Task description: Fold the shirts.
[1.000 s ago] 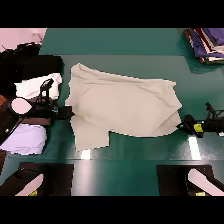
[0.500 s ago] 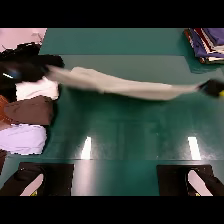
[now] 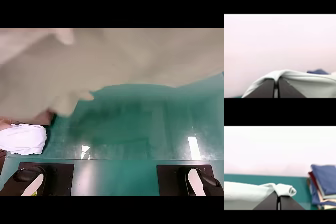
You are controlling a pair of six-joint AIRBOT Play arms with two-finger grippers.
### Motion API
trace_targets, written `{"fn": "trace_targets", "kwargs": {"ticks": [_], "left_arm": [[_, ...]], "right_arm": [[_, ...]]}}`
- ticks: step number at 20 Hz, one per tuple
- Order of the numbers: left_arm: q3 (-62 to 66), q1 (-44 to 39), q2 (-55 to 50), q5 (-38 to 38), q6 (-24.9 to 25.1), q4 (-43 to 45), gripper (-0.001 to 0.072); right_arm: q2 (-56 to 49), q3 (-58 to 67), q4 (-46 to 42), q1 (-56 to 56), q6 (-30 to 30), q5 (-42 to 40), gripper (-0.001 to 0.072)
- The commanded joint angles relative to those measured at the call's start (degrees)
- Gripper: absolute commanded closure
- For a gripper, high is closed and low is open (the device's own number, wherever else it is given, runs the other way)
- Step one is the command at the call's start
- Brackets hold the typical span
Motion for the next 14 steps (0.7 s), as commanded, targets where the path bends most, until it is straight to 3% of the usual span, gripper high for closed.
{"fn": "trace_targets", "kwargs": {"ticks": [1, 5, 10, 14], "left_arm": [[4.79, -0.02, -0.76, 0.13, -0.02, 0.5, 0.068], [-1.46, -0.02, -5.44, -8.04, 0.0, 0.57, 0.068], [-19.1, -0.02, -15.19, -15.52, 0.04, 0.44, 0.068], [-31.08, -0.02, -25.7, -13.11, 0.11, 0.46, 0.068]], "right_arm": [[-2.05, 9.7, -0.37, -4.87, 2.03, 4.76, 0.07], [-11.37, 16.13, -0.22, -4.9, 4.96, 16.24, 0.07], [-22.08, 4.76, -1.27, 2.32, 4.94, 22.08, 0.07], [-32.0, -7.3, -14.51, 13.7, 5.86, 21.81, 0.07]]}}
